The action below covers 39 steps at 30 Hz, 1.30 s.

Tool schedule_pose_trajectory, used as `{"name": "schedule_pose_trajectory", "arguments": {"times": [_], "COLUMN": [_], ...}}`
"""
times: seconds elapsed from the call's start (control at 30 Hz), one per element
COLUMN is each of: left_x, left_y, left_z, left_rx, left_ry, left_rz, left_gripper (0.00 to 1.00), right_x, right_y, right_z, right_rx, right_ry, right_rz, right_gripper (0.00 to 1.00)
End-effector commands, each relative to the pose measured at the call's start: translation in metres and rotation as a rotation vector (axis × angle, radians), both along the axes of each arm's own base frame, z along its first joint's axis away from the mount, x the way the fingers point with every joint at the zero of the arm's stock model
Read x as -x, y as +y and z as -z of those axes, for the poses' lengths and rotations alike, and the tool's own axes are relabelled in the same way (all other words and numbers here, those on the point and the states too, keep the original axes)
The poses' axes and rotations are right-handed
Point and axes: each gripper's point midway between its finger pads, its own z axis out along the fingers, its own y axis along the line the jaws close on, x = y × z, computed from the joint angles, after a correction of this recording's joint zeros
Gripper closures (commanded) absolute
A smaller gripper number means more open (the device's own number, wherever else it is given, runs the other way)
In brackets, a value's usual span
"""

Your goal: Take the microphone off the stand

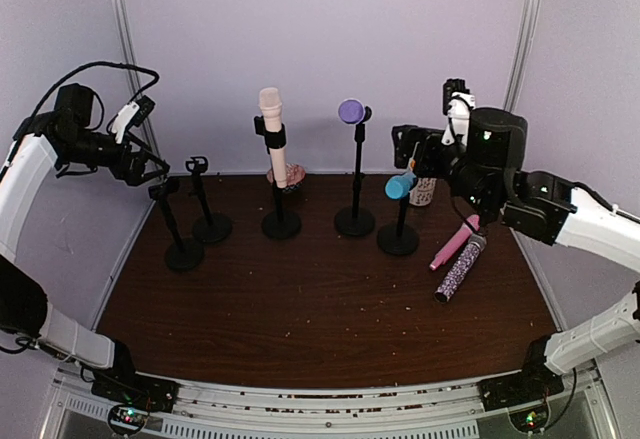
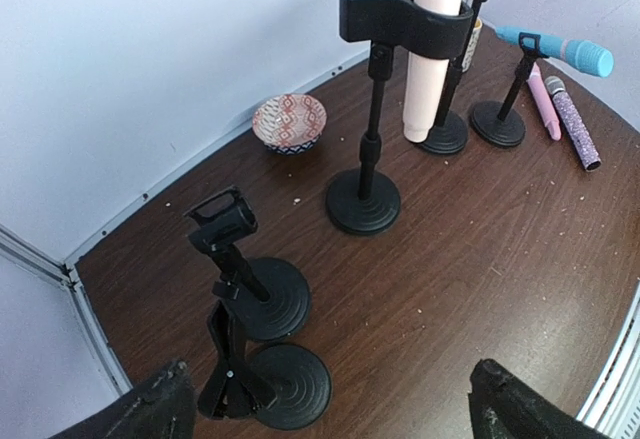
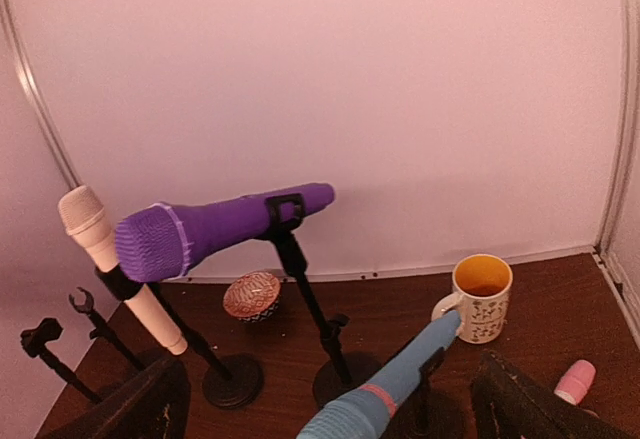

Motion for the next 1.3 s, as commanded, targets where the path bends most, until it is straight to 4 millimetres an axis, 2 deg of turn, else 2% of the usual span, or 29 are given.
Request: {"name": "schedule_pose_trajectory", "arguments": {"times": [0.0,0.07,0.23,0.37,0.57,0.7,1.03,1.27], "left_x": [-0.007,-0.006,0.003,0.01,0.018,0.021,0.027,0.034], "left_y": [-0.002,-0.005,-0.013,-0.015,-0.016,-0.018,-0.02,-0.022], "left_z": [-0.003,0.001,0.009,0.014,0.017,0.017,0.007,0.013], "left_rx": [0.052,0.076,0.117,0.121,0.108,0.111,0.113,0.113], "left_ry": [-0.007,0.014,0.042,0.054,0.063,0.062,0.052,0.069], "left_rz": [-0.011,0.0,0.04,0.054,0.069,0.077,0.101,0.115], "left_gripper": [0.02,0.02,0.02,0.02,0.02,0.02,0.02,0.02], "right_x": [-0.017,-0.023,-0.045,-0.06,-0.076,-0.079,-0.079,-0.074], "right_y": [-0.039,-0.038,-0.015,0.001,0.004,0.003,0.009,0.005], "right_z": [0.042,0.052,0.06,0.079,0.106,0.119,0.132,0.141], "right_rx": [-0.036,-0.043,-0.015,0.026,0.157,0.198,0.193,0.183], "right_ry": [0.165,0.192,0.228,0.26,0.305,0.323,0.343,0.36], "right_rz": [0.113,0.121,0.126,0.135,0.201,0.219,0.194,0.192], "right_gripper": [0.0,0.0,0.0,0.01,0.1,0.23,0.42,0.48]}}
